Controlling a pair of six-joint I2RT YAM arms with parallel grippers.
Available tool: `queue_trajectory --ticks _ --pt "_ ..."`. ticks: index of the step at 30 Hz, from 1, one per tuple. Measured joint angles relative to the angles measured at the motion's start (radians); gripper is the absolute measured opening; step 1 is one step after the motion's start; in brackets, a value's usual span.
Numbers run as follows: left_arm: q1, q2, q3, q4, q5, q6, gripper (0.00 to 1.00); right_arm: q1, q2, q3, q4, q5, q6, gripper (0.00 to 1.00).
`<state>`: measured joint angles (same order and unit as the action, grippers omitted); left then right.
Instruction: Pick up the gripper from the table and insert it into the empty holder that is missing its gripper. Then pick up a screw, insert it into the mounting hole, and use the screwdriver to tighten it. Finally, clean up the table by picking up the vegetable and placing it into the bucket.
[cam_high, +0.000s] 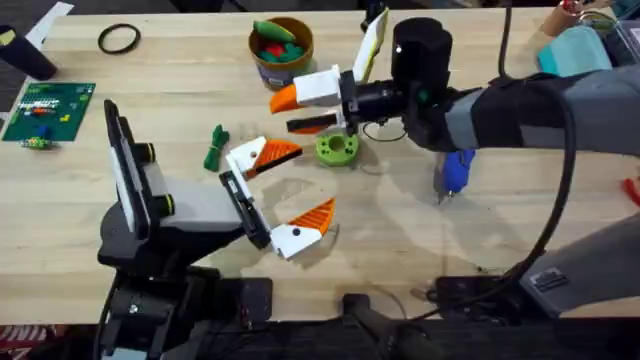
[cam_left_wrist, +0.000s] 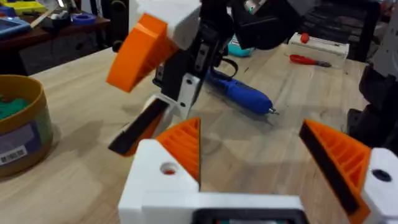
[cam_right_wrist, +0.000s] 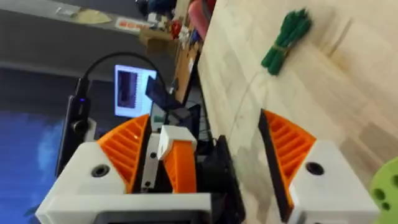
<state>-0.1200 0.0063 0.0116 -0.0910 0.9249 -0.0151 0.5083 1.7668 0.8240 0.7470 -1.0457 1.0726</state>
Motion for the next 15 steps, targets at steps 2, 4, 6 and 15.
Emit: queue_trajectory --ticks 2,4,6,15 --pt "0.0 0.0 0.0 0.0 0.0 0.0 0.983 -0.009 0.0 0.016 -0.02 0.023 -0.041 0.991" --pt "0.0 0.0 0.0 0.0 0.0 0.0 0.983 -0.019 0.0 0.058 -0.091 0.041 -0.095 0.992" --pt "0.0 0.0 0.0 0.0 0.0 0.0 0.983 -0.033 0.001 0.12 -0.197 0.068 -0.164 0.991" --pt "0.0 0.0 0.0 0.0 0.004 0.0 0.983 -0.055 0.0 0.557 -1.001 0.319 -0.663 0.992"
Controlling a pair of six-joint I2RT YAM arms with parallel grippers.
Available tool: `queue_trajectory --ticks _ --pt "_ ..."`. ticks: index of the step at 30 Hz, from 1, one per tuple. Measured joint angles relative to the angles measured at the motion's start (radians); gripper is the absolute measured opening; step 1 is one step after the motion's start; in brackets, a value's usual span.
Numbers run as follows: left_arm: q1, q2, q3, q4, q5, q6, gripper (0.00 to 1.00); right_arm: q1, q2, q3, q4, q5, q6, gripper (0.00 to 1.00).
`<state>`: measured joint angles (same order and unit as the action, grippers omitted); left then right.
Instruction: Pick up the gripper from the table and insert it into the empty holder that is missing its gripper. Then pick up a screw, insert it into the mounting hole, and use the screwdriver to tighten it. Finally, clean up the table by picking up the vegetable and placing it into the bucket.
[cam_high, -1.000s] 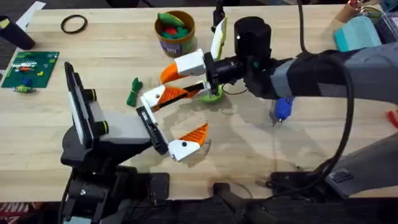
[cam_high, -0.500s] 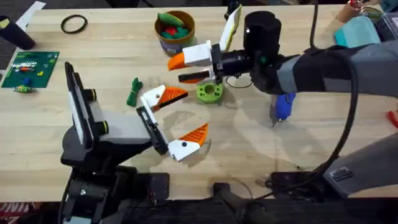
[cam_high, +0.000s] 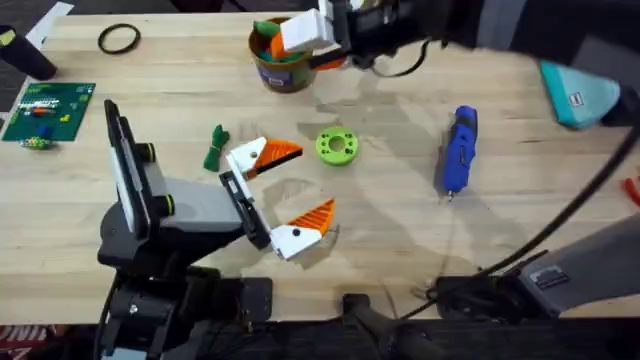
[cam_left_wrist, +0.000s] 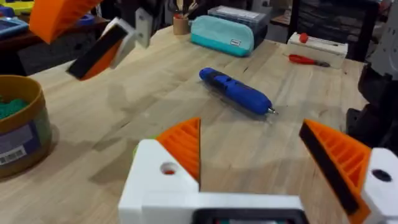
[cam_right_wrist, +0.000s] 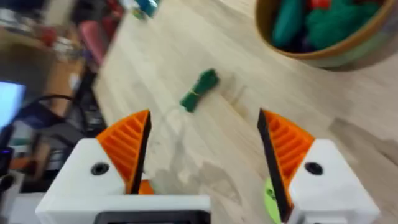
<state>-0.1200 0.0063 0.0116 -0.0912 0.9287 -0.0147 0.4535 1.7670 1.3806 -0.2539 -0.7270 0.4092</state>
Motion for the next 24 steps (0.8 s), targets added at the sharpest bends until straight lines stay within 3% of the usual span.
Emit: queue_trajectory --ticks 4,9,15,24 --pt "0.0 0.0 0.0 0.0 0.0 0.0 0.983 0.0 -0.015 0.143 -0.308 0.133 -0.171 0.992" --pt "0.0 0.0 0.0 0.0 0.001 0.0 0.983 0.0 -0.07 0.243 -0.541 0.316 -0.307 0.992" --pt "0.0 0.0 0.0 0.0 0.002 0.0 0.983 0.0 -0.128 0.268 -0.716 0.487 -0.388 0.992" --pt "0.0 0.0 0.0 -0.001 0.003 0.0 0.983 0.012 -0.126 0.269 -0.951 0.561 -0.453 0.992"
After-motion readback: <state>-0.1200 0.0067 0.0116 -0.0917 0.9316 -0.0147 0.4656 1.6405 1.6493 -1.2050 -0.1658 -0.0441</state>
